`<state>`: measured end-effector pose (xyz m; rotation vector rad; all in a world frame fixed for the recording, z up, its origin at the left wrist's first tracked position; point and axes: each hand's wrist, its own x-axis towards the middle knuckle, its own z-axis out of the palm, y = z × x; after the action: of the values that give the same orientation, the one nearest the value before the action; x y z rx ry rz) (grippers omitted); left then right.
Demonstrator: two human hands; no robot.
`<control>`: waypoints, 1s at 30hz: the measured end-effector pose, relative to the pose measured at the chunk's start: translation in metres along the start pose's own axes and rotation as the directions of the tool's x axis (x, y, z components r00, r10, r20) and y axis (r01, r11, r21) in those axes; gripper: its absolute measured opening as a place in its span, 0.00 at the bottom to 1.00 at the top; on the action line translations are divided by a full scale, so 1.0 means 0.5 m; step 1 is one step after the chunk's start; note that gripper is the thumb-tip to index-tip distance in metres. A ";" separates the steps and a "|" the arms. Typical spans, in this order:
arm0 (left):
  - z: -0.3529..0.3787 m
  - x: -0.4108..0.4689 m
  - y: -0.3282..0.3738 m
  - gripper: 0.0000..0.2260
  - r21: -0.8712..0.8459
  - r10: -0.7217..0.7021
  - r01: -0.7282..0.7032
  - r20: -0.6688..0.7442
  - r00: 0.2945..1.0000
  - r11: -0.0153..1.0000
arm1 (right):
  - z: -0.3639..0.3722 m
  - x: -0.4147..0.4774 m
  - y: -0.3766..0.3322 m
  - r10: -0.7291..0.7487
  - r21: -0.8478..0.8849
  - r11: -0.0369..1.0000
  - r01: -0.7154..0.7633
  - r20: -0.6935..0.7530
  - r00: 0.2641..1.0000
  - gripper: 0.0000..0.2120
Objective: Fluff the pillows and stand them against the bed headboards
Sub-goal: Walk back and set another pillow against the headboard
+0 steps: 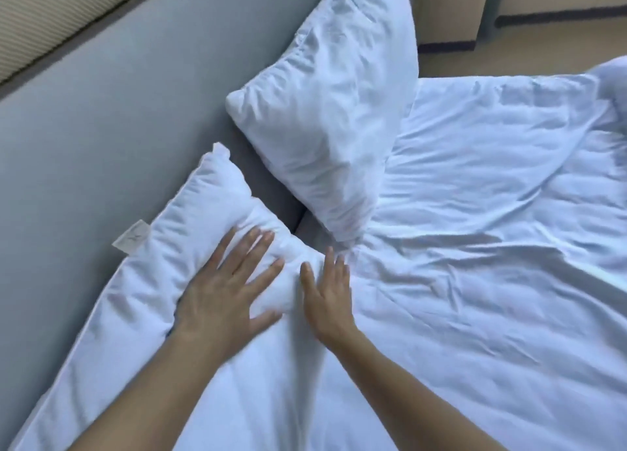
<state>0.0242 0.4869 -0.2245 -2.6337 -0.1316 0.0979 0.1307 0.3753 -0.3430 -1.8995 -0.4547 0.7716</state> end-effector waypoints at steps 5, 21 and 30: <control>0.012 -0.002 -0.018 0.31 0.074 0.027 -0.024 -0.036 0.999 0.997 | 0.106 0.010 0.064 0.045 0.283 0.959 -0.005 -0.134 0.990 0.29; 0.001 -0.015 -0.019 0.32 0.018 -0.036 0.035 0.029 0.999 0.999 | -0.081 0.156 0.128 0.435 0.060 0.900 -0.433 -0.220 0.873 0.14; -0.048 0.020 0.029 0.32 0.418 -0.195 0.016 0.389 0.900 0.908 | 0.056 -0.057 0.088 0.366 0.453 0.874 -0.174 -0.382 0.848 0.22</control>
<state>0.0372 0.4639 -0.2108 -2.1440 -0.3643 0.5985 0.0896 0.3574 -0.3822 -1.6892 0.2722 0.5163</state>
